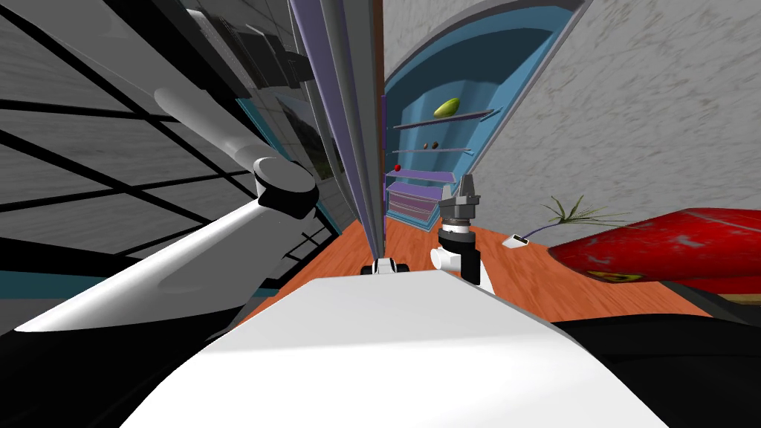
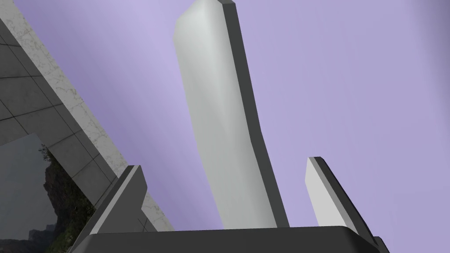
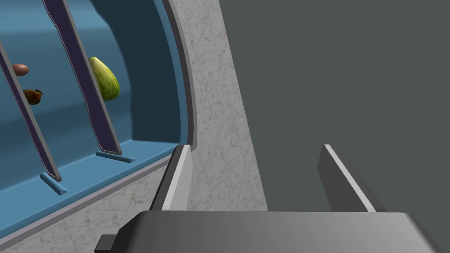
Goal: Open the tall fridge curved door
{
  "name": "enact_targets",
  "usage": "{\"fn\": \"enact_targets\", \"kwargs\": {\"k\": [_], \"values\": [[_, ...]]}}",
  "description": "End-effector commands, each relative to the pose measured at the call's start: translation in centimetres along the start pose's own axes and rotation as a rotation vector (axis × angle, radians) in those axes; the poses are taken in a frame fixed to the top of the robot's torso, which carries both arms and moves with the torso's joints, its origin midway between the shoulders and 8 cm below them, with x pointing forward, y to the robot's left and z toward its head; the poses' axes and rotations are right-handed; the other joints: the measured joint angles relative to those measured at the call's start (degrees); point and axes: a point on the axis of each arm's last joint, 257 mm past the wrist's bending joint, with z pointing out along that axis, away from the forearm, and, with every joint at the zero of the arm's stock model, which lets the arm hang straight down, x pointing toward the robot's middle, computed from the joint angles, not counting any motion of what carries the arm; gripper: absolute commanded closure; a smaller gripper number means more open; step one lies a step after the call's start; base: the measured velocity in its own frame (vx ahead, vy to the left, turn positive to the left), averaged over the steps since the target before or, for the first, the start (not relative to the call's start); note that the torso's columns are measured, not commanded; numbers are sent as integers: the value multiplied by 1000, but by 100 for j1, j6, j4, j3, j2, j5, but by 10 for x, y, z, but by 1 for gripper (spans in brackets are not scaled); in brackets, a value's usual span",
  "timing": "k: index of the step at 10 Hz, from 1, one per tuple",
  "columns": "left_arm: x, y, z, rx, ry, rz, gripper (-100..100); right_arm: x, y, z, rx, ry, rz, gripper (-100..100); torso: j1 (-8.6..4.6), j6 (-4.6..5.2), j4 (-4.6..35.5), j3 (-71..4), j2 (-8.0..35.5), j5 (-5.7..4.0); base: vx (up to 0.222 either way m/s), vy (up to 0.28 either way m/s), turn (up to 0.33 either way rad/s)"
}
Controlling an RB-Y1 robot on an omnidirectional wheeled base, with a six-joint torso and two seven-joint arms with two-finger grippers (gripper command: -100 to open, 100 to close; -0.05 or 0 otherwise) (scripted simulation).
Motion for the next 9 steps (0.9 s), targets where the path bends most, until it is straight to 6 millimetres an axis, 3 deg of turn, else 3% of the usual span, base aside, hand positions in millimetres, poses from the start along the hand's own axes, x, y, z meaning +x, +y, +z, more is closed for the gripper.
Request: {"fn": "enact_targets", "kwargs": {"k": [1, 9], "values": [[23, -3, -7, 11, 19, -1, -100, 0, 0, 0, 0, 0, 0, 0, 13, -1, -7, 3, 2, 8, 33, 14, 14], [36, -3, -12, 12, 24, -6, -100, 0, 0, 0, 0, 0, 0, 0, -31, 14, 24, -5, 12, -22, 12, 8, 8]]}}
